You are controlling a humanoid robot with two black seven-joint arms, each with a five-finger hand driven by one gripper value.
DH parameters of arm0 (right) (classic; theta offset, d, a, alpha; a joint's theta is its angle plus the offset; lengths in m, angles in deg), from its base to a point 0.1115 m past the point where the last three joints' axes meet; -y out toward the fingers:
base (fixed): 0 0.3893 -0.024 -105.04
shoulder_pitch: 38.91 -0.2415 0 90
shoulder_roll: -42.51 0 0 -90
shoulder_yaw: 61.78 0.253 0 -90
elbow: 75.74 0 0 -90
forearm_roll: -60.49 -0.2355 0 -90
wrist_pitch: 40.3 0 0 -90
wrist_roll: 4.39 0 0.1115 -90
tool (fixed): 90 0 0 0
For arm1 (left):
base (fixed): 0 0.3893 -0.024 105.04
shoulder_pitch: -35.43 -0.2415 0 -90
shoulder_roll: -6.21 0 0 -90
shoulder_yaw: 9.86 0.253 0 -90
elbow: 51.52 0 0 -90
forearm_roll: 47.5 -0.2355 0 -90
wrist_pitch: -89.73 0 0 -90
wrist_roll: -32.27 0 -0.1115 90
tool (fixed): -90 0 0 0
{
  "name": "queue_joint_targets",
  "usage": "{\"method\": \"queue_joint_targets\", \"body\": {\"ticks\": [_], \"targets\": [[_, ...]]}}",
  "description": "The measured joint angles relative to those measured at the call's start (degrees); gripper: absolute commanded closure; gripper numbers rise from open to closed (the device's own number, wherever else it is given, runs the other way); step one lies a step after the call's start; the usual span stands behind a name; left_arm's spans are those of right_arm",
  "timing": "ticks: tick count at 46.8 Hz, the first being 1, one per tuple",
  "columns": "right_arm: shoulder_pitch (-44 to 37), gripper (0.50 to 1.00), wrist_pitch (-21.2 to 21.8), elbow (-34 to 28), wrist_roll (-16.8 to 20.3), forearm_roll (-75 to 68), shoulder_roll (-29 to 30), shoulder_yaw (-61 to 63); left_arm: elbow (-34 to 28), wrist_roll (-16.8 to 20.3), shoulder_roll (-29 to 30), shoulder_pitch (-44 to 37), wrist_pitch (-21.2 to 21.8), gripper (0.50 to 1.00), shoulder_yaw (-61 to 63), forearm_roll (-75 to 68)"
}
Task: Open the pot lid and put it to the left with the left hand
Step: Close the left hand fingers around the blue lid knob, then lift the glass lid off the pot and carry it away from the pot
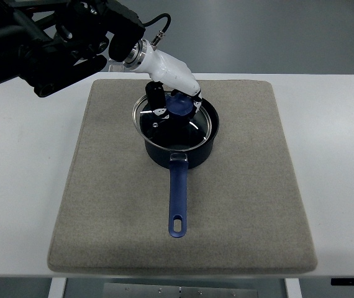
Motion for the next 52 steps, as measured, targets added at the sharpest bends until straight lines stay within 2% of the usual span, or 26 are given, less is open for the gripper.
{"method": "queue_joint_targets", "body": {"ticks": [29, 44, 52], "targets": [[0.0, 0.583, 0.0, 0.04, 0.01, 0.0, 0.0, 0.0, -0.2, 0.01, -0.16, 0.81, 0.7, 1.0, -0.87, 0.37], [-0.01, 0.583, 0.02, 0.01, 0.01, 0.0, 0.0, 0.0, -7.78, -0.01, 0.14, 1.56, 0.83, 1.0, -5.13, 1.25], [0.0, 0.583, 0.02, 0.01, 0.01, 0.0, 0.0, 0.0, -9.76, 0.0, 0.84, 1.64, 0.81, 1.0, -5.22, 1.5]]}}
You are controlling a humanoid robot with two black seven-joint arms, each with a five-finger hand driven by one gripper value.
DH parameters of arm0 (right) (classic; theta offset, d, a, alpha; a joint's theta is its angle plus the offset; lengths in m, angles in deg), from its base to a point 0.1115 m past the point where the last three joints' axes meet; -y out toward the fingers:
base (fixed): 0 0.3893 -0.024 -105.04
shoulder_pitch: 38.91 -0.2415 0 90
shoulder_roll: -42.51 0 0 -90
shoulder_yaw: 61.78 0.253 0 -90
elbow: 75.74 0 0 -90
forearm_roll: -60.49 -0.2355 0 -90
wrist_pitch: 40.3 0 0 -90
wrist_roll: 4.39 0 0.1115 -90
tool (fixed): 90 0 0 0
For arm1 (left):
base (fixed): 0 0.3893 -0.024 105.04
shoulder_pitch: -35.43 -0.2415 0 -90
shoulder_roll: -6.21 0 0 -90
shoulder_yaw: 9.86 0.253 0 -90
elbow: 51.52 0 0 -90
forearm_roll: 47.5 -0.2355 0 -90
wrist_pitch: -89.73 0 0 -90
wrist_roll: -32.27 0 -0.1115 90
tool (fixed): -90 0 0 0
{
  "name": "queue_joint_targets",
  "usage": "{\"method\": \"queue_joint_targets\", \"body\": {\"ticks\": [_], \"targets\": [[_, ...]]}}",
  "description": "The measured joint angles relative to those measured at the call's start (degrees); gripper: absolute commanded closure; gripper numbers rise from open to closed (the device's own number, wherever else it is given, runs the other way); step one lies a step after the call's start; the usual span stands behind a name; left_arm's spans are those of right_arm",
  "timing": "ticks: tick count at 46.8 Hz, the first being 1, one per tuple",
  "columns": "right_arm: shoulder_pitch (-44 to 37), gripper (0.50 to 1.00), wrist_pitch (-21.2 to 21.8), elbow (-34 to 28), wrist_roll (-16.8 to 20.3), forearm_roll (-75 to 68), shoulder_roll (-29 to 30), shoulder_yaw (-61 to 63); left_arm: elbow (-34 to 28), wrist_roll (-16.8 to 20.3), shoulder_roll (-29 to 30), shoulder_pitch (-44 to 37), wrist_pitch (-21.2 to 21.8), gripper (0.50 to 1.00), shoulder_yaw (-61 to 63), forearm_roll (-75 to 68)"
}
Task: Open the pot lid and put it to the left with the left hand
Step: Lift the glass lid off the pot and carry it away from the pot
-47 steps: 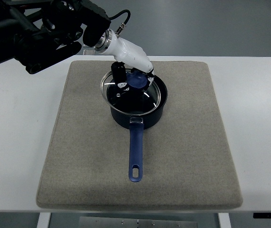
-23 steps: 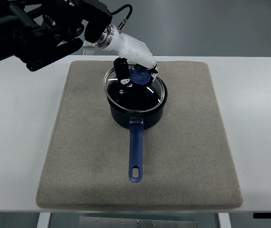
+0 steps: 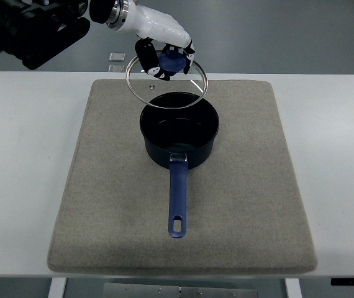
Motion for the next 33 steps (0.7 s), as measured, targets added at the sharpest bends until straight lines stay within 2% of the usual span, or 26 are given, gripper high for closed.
{"method": "queue_joint_targets", "body": {"ticks": [22, 33], "targets": [[0.0, 0.583, 0.0, -0.01, 0.01, 0.0, 0.0, 0.0, -8.76, 0.01, 3.54, -1.41, 1.76, 1.0, 0.89, 3.2], [0.01, 0.583, 0.0, 0.0, 0.01, 0.0, 0.0, 0.0, -10.21, 0.02, 4.93, -5.24, 1.84, 1.0, 1.43, 3.4]]}}
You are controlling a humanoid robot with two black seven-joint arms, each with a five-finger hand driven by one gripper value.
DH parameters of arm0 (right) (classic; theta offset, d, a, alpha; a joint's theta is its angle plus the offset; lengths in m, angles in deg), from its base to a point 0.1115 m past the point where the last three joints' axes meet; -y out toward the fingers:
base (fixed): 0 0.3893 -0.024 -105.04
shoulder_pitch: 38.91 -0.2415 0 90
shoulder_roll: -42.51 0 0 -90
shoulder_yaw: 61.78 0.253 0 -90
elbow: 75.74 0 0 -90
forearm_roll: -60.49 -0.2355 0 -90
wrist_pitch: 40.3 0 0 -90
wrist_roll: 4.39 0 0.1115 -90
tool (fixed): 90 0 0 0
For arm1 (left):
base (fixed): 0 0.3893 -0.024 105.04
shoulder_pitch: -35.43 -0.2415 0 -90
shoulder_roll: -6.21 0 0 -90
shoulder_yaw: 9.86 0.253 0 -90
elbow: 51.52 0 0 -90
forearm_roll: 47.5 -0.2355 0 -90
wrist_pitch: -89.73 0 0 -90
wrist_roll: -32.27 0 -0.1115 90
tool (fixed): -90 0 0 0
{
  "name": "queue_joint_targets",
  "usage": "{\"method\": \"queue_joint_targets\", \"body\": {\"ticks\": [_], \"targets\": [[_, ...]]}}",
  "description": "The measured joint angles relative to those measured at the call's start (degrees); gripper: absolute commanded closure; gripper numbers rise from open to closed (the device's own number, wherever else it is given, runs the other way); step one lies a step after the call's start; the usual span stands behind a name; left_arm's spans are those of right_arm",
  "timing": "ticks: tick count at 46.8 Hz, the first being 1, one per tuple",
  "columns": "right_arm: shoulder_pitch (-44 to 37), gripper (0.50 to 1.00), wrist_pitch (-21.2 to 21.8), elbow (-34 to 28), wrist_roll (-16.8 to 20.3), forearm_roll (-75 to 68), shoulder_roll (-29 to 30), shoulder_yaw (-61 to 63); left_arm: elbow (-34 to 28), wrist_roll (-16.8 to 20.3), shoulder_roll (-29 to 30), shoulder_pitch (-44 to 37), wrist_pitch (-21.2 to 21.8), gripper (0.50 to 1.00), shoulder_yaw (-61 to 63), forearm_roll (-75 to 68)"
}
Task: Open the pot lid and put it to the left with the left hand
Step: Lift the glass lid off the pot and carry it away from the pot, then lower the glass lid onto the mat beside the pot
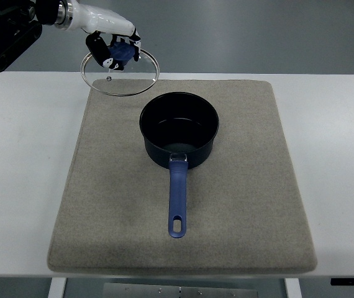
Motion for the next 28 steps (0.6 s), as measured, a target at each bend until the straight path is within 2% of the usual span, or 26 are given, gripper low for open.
{"method": "queue_joint_targets", "body": {"ticks": [28], "targets": [[-0.02, 0.583, -0.02, 0.0, -0.02, -0.01, 0.0, 0.02, 2.35, -0.01, 3.79, -6.2, -0.09, 1.0, 2.02, -0.43]]}}
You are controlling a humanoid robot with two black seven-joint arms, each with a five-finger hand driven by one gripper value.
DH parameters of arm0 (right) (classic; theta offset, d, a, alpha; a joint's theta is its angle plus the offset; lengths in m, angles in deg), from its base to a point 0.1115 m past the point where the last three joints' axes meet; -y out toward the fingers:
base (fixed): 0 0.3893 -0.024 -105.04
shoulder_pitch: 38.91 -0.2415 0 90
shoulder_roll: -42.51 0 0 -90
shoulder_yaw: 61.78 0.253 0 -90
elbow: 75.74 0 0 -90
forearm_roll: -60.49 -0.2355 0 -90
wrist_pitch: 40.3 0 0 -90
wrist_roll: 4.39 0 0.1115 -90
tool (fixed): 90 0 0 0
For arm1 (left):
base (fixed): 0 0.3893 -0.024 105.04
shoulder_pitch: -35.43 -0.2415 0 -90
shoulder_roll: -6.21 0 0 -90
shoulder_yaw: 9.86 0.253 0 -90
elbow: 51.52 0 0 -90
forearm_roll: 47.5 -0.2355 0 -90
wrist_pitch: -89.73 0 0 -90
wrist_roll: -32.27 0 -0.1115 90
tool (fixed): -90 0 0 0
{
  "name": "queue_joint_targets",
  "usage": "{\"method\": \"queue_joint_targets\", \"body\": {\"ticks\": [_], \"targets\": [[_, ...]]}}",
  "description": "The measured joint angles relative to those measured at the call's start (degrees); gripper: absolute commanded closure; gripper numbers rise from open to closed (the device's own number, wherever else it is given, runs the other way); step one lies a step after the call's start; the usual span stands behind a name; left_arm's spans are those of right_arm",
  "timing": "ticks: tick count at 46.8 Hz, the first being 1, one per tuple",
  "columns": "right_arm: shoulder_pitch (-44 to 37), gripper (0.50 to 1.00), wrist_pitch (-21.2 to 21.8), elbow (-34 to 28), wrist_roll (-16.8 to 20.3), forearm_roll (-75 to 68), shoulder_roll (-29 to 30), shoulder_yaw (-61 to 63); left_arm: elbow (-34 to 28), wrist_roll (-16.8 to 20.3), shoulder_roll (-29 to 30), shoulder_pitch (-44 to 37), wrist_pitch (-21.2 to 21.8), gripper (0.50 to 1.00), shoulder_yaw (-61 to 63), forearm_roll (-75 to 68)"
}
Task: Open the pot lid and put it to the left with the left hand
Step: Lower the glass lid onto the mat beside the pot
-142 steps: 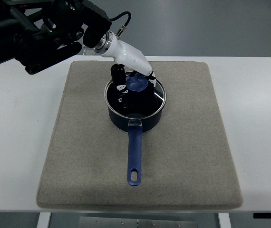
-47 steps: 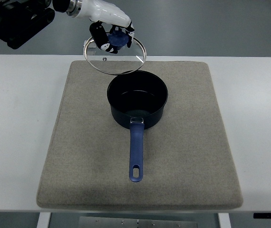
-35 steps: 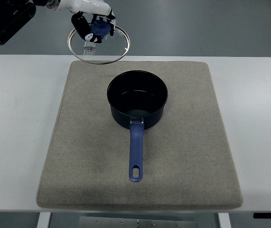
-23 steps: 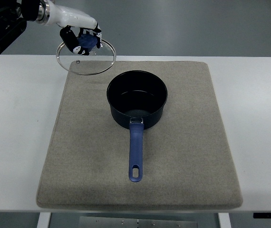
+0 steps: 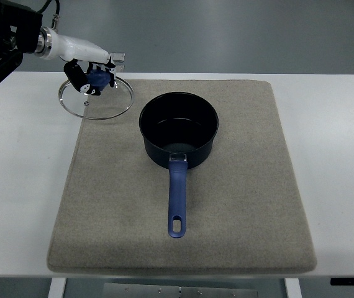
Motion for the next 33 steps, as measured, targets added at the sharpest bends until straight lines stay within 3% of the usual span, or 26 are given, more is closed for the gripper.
{"method": "queue_joint_targets", "body": {"ticks": [19, 33], "targets": [[0.0, 0.583, 0.0, 0.01, 0.0, 0.0, 0.0, -0.01, 5.55, 0.0, -0.01, -1.36, 0.14, 1.0, 1.21, -0.5], [0.01, 0.583, 0.01, 0.01, 0.01, 0.0, 0.0, -0.02, 5.42, -0.01, -0.22, -3.51, 9.57, 1.0, 4.27, -0.11]]}}
